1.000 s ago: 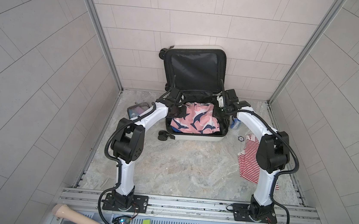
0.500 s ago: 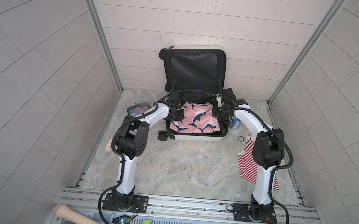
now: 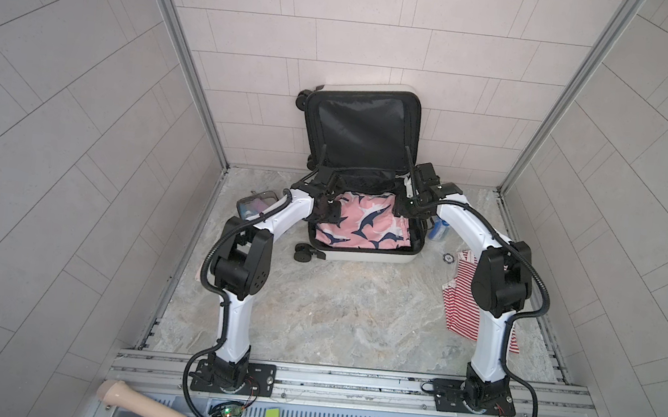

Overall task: Pack the luggage
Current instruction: 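Lower the pink garment onto the blue T-shirt with both grippers and release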

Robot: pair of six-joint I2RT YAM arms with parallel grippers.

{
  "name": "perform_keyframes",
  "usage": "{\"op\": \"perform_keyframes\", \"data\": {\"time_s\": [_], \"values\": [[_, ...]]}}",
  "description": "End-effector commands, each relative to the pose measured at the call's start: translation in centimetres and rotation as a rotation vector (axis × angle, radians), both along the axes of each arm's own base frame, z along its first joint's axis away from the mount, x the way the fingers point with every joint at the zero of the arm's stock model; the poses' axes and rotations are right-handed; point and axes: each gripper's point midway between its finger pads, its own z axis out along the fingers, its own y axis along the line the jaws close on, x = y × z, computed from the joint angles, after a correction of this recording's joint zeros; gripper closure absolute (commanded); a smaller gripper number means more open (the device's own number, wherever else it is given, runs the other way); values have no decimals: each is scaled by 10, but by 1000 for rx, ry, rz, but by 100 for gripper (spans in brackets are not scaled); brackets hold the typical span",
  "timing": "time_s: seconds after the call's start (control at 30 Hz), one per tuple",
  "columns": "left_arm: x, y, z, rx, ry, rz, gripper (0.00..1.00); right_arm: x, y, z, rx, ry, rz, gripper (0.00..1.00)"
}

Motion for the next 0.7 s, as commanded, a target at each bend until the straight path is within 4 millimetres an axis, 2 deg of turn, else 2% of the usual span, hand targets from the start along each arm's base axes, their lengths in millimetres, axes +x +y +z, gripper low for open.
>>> {"op": "perform_keyframes", "data": {"time_s": [0.0, 0.23, 0.4, 0.5, 0.67], "values": [[4, 9, 53, 7, -106, 31, 45, -3, -11, 47, -21, -97, -31, 38], [0, 22, 83, 31, -167, 75, 44, -10, -20, 62, -54, -120, -52, 33], [-9, 3, 93, -26, -178, 29, 50, -18, 1, 65, -21, -126, 3, 38], [-14, -13, 85, -57, -161, -3, 56, -24, 18, 58, -22, -118, 42, 41], [-12, -29, 46, -55, -85, -23, 67, -25, 34, 31, -32, -73, 57, 50]]}}
